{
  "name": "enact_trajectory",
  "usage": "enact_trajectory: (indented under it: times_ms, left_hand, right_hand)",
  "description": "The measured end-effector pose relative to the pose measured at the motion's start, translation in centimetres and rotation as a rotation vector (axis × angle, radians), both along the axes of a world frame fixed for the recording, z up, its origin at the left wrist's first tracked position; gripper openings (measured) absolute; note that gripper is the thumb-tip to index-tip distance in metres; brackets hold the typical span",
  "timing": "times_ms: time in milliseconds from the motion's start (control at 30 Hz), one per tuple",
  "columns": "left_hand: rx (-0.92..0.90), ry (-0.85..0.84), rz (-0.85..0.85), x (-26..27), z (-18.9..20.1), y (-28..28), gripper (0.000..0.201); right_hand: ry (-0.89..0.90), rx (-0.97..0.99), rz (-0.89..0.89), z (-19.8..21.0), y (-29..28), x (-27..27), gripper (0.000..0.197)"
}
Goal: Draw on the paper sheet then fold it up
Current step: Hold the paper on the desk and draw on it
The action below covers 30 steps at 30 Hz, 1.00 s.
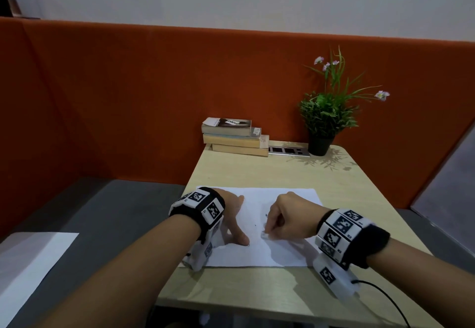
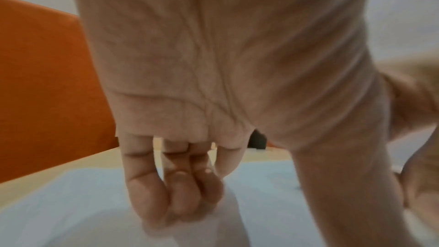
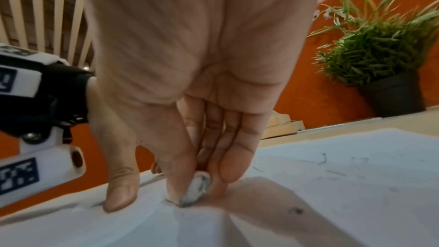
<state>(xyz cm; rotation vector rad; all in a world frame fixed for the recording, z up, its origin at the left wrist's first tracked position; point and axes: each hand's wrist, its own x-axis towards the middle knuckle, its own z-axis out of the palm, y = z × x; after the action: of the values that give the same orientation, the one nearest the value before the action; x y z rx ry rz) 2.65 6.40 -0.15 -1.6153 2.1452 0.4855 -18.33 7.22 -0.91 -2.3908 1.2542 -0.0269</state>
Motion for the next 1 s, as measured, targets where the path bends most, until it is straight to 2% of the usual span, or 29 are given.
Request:
enact_trajectory:
  times_ms: [33, 67, 133, 200, 467, 767, 1000]
  left_hand:
    - [-0.009, 0.027, -0.007, -0.7, 0.3, 0.0, 0.115]
    - [-0.023, 0.058, -0.014, -1.2, 0.1, 0.0, 0.116]
    - [-0.05, 0.096, -0.02, -1.8, -0.9, 0.2, 0.131]
    - [-0.044, 0.094, 0.001, -2.0, -1.8, 0.3, 0.135]
    - [-0.045, 0.02, 0.004, -2.3, -2.7, -0.1, 0.136]
    - [-0.04, 0.065, 0.026, -1.8, -3.1, -0.2, 0.138]
    - [-0.042, 0.046, 0.025, -2.1, -2.9, -0.2, 0.138]
  right_hand:
    - [0.003, 0.01, -0.003, 0.2, -0.1, 0.1, 0.01]
    - [0.007, 0.023, -0.003, 0.3, -0.3, 0.1, 0.011]
    - [0.015, 0.055, -0.003, 0.5, -0.5, 0.1, 0.012]
    - [0.002, 0.061, -0.027, 0.8, -1.2, 0.3, 0.011]
    - [0.005, -0.131, -0.148, 0.7, -4.1, 2.3, 0.011]
    - [0.092, 0.075, 0.029, 1.0, -0.7, -0.4, 0.011]
    - [0.031, -0.094, -0.144, 1.1, -4.5, 2.2, 0.014]
